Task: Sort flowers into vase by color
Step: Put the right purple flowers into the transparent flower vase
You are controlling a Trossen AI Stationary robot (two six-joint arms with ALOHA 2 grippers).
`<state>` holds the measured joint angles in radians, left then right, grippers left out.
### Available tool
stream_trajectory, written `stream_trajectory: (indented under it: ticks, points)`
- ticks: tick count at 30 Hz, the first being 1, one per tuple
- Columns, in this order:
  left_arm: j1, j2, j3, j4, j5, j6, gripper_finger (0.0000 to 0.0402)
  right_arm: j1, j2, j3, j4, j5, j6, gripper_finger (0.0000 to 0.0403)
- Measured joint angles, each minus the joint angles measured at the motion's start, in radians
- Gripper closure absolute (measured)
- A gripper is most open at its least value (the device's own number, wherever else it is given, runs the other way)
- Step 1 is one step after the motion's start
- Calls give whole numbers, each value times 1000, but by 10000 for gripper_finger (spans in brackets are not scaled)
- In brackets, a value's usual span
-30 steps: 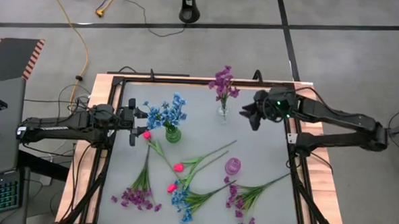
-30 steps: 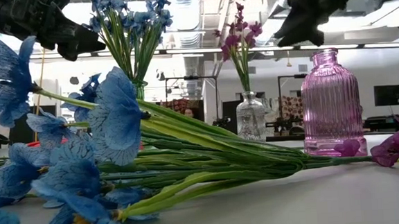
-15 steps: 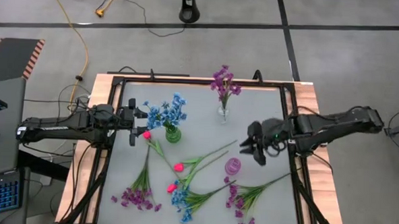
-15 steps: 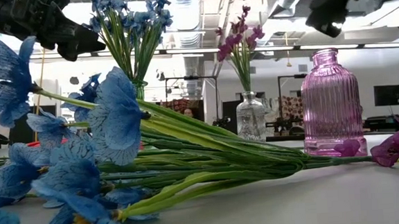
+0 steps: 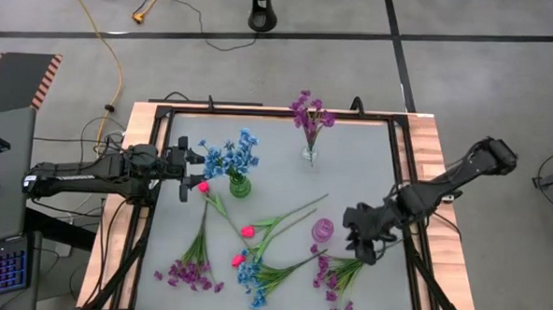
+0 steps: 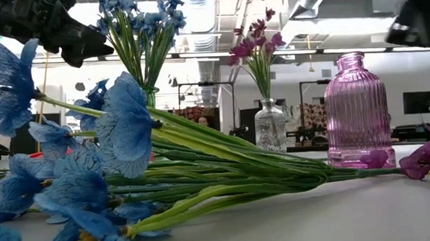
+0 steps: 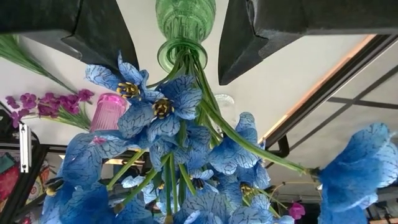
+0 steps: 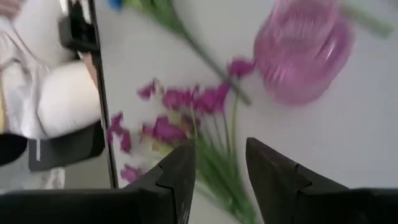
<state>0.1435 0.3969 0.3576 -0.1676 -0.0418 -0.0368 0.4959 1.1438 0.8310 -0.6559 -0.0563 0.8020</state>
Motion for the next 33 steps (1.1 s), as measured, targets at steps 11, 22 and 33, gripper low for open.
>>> stream_trajectory:
  ticks: [11,22,33]
  points:
    - [0,0,0,0,-31,-9,193,142,162,0,-79,-17,87,235]
    - [0,0,0,-1,-31,-9,193,195,334,0,-80,-80,80,235]
    - [0,0,0,-1,-30,-9,193,204,428,0,-92,-78,59,235]
